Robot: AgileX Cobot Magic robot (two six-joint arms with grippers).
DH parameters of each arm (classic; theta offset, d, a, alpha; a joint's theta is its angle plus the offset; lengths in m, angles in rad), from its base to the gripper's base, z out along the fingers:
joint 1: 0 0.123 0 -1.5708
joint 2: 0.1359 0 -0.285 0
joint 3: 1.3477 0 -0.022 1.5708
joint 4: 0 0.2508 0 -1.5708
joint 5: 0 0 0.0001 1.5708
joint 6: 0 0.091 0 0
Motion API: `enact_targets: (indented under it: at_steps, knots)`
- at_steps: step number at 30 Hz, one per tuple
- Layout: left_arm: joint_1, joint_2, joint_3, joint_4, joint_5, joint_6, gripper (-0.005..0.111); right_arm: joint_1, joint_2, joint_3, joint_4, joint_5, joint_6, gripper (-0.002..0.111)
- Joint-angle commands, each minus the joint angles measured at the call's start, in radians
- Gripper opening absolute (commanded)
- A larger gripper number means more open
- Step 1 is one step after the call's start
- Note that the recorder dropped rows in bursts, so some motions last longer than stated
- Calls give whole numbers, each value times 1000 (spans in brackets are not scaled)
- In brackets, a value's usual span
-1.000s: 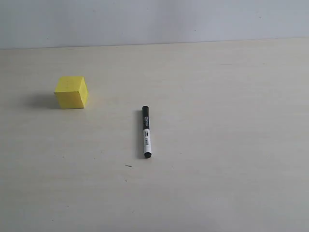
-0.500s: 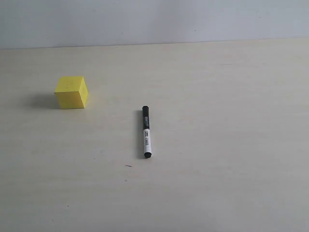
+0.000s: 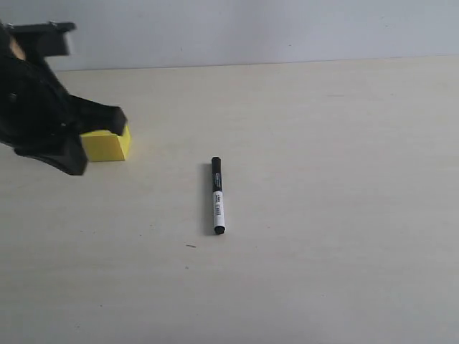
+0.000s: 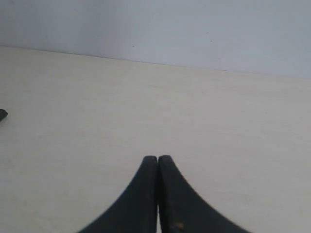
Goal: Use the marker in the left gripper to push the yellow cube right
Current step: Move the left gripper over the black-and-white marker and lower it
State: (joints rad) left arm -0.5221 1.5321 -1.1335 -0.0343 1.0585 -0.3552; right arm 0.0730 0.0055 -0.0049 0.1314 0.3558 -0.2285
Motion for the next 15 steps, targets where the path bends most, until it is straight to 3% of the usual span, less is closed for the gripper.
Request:
enact_targets:
  at_steps: [1,7,15]
  knots:
    - [-141,112,-38,16,0,-95,0,-6,-5,5,0,-9,-6,0]
    - [-236,232,-117,24,-13,-205,0,-6,-5,5,0,-9,-6,0]
    - [-256,372,-258,19,-13,-243,0,-6,-5,5,0,-9,-6,0]
